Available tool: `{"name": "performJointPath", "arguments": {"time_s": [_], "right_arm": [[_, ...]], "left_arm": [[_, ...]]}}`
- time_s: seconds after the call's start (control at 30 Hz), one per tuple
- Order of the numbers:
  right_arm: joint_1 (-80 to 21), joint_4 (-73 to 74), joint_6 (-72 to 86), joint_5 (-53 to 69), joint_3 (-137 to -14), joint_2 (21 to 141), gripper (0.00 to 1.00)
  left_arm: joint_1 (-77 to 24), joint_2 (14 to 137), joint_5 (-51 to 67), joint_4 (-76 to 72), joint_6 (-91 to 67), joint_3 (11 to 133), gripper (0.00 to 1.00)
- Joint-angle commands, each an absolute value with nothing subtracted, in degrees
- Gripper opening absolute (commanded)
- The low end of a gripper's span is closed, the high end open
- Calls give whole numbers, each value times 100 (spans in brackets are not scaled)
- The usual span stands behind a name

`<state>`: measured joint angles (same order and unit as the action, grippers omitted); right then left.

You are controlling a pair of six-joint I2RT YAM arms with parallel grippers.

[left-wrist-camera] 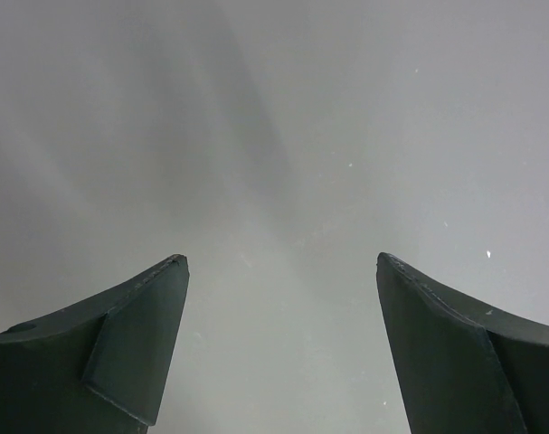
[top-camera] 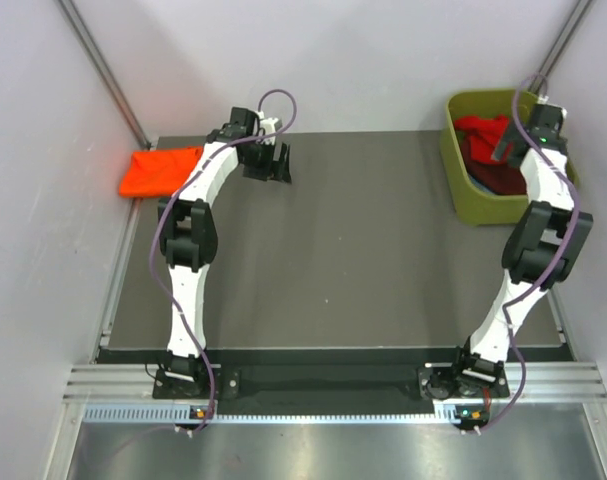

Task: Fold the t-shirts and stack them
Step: Grab the tshirt from the pile

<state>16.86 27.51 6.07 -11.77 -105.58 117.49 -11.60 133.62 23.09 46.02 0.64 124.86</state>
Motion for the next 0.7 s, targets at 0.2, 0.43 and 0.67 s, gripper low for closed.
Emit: {"name": "performJointPath", "arguments": {"time_s": [0.2,0.43,0.67], "right_arm": [[2250,2839,1169,-27,-9993,11442,85],[2250,2822,1108,667,-10800,12322,71],[2153,2804,1099,519,-10882,12069,0]], "left_arm": [[-1142,13193,2215,4729,307,12797,88],[-1318,13149,1803,4693,439,12788,89],[-1477,13087,1635,4720,510,12639,89]]}}
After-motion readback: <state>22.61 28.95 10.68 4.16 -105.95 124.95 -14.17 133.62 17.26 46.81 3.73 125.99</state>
